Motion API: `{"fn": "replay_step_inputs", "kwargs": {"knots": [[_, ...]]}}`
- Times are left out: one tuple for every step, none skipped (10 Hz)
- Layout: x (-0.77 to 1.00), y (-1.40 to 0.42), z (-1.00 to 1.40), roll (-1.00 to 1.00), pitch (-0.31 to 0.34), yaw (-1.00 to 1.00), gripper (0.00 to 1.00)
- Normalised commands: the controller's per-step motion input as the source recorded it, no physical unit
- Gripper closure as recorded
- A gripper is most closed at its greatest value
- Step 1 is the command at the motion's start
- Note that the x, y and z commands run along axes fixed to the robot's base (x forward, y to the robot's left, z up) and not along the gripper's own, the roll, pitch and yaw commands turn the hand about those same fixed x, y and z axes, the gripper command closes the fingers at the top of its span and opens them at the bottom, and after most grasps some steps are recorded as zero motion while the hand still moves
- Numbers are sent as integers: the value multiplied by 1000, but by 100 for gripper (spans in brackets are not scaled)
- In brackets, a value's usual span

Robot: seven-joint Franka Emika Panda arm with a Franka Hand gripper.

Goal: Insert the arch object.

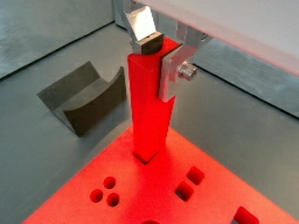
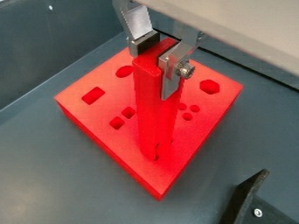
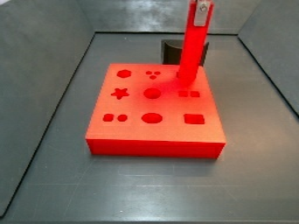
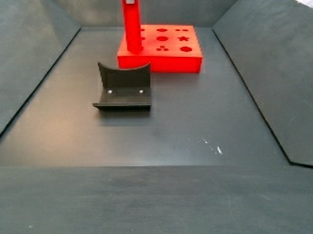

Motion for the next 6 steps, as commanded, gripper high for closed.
{"fn": "replay_step_inputs", "kwargs": {"knots": [[-20,80,-91,-166,0,263,100],[-51,6,-106,-110,0,191,100],[-6,0,-157,-37,0,137,100],[-31,-146,-169,0,0,74,100],[0,-177,-126,0,0,43,100],[-37,-103,-129,-9,-9,0,100]]}}
